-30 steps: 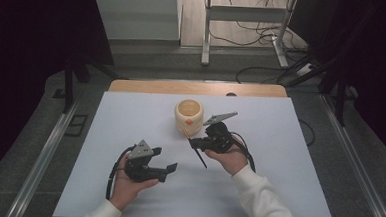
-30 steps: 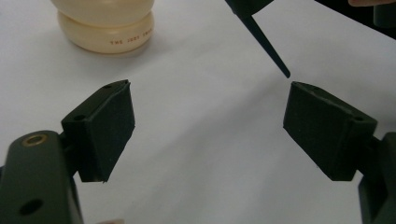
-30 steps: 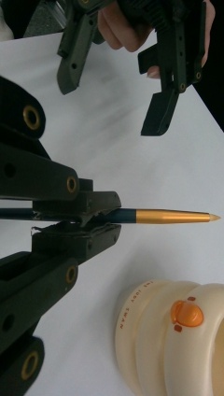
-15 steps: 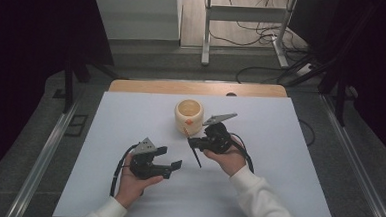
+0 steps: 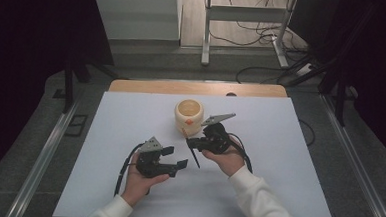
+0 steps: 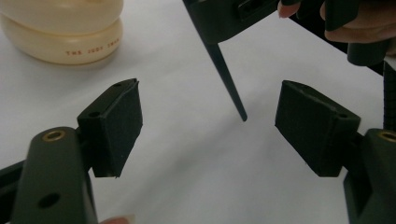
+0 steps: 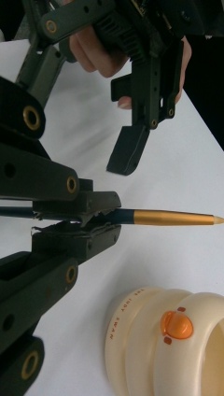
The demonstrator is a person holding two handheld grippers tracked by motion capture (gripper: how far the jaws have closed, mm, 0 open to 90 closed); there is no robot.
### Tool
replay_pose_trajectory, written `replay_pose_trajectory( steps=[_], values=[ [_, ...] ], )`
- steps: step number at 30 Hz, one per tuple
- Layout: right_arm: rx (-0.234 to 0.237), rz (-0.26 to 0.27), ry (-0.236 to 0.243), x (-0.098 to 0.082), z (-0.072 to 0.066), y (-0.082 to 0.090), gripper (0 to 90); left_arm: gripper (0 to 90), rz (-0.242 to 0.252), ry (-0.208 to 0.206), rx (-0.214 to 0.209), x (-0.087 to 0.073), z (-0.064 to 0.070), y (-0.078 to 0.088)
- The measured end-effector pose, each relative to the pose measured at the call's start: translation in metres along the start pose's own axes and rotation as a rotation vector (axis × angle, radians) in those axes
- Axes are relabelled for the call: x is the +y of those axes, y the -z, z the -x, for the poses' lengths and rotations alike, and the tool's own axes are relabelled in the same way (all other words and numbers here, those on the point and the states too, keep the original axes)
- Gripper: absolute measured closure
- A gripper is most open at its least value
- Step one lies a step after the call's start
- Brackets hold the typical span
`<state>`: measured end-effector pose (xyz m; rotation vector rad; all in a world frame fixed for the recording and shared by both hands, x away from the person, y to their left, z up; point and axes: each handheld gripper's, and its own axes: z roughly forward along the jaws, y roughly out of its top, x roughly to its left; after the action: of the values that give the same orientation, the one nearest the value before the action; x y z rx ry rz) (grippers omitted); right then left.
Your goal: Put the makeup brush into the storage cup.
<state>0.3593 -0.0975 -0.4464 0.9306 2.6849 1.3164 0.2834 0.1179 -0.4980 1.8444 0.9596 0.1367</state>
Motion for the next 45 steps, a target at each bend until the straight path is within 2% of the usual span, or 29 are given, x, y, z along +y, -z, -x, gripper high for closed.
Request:
replay_pose_trajectory(
  steps=[5, 12, 15, 20, 28, 32, 40, 42, 45],
  values=[
    [0.004, 0.008, -0.004, 0.000, 0.000, 0.001, 83.6, 26.4, 0.003, 0.010, -0.010, 0.002, 0.001, -0.009],
    [0.008, 0.013, -0.005, 0.000, 0.000, 0.001, 83.6, 37.1, 0.021, 0.063, -0.038, 0.004, -0.001, -0.018],
    [0.011, 0.019, -0.001, 0.000, -0.001, 0.000, 83.6, 43.9, 0.026, 0.097, -0.066, 0.005, -0.002, -0.024],
    [0.014, 0.025, 0.000, 0.000, -0.002, 0.001, 83.6, 55.5, 0.027, 0.101, -0.095, 0.007, -0.001, -0.030],
    [0.030, 0.040, 0.000, 0.000, -0.003, 0.003, 83.6, 78.5, 0.027, 0.142, -0.137, 0.007, -0.008, -0.031],
    [0.029, 0.045, 0.007, 0.000, -0.004, 0.003, 83.5, 83.8, 0.026, 0.177, -0.157, 0.007, -0.014, -0.029],
    [0.030, 0.050, 0.009, 0.000, -0.005, 0.004, 83.4, 84.3, 0.025, 0.176, -0.155, 0.007, -0.013, -0.028],
    [0.030, 0.056, 0.007, 0.000, -0.005, 0.004, 80.8, 84.3, 0.025, 0.172, -0.149, 0.008, -0.013, -0.027],
    [0.032, 0.079, -0.009, 0.001, -0.004, 0.007, 61.6, 84.3, 0.028, 0.172, -0.142, 0.008, -0.014, -0.025]
  ],
)
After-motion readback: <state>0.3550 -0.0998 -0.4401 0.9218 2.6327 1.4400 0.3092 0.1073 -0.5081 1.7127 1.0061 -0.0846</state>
